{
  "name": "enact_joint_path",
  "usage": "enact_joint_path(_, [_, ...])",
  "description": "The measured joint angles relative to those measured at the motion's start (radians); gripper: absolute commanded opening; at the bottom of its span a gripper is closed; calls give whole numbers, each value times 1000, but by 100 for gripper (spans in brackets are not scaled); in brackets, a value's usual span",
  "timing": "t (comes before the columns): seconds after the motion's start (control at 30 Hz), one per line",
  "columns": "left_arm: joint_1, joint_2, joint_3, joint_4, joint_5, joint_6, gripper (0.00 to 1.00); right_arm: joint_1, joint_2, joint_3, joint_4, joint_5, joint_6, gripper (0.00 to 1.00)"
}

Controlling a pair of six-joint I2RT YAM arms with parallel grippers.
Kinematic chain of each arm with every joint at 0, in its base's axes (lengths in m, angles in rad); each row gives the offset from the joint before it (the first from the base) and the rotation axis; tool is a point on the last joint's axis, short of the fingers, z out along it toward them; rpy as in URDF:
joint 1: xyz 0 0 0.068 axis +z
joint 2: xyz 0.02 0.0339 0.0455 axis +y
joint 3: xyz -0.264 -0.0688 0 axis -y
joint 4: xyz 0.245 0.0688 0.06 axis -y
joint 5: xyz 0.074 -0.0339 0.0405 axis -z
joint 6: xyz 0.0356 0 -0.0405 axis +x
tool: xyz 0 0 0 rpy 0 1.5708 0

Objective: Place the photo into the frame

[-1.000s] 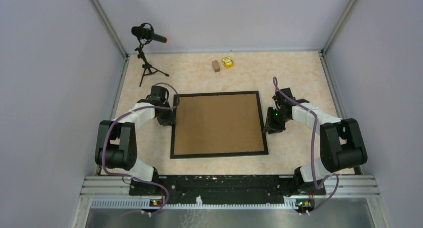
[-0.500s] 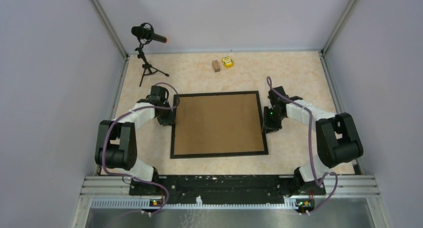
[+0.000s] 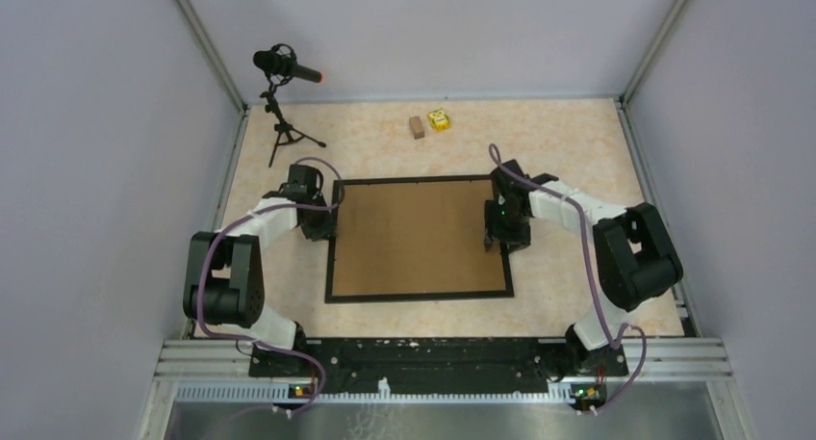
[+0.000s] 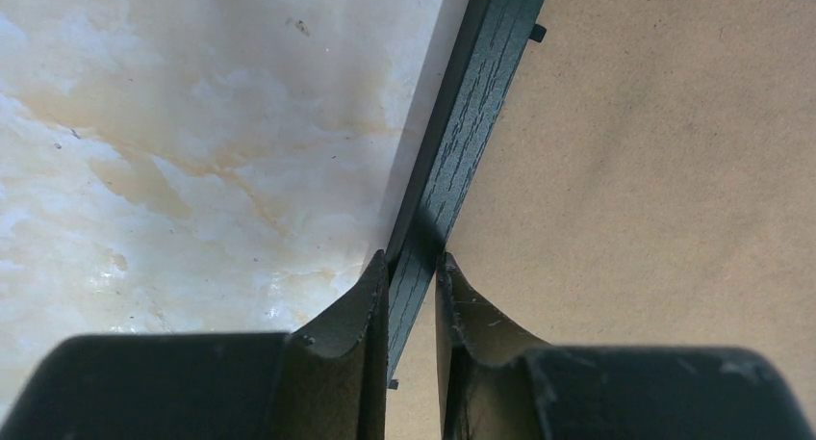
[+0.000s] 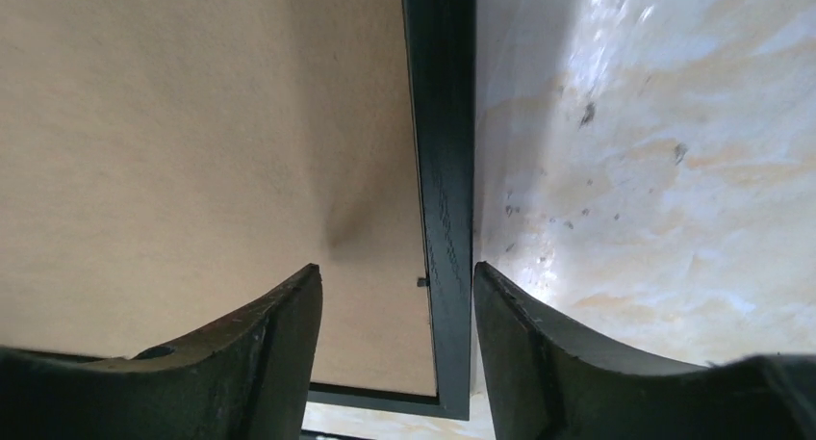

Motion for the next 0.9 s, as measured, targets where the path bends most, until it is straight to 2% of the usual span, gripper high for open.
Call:
enact_joint_path(0.07, [0,0,0,0,-1,0,10,-43,-2,13,1,-54,-20,57])
enact_joint_path(0.23, [0,0,0,0,-2,2,10,-188,19,157,38,-143,-97,39])
enact_joint_path(0.4, [0,0,0,0,-1,3,10,-258,109,250,110,-212,-142,25])
enact_joint_path(0.63, [1,2,2,0,3,4,8,-264,246,262,129,-263,-175,16])
enact_joint_path(0.9, [4,4,3,-2,7,5,6,-274,255,267,131,-279,-193,14])
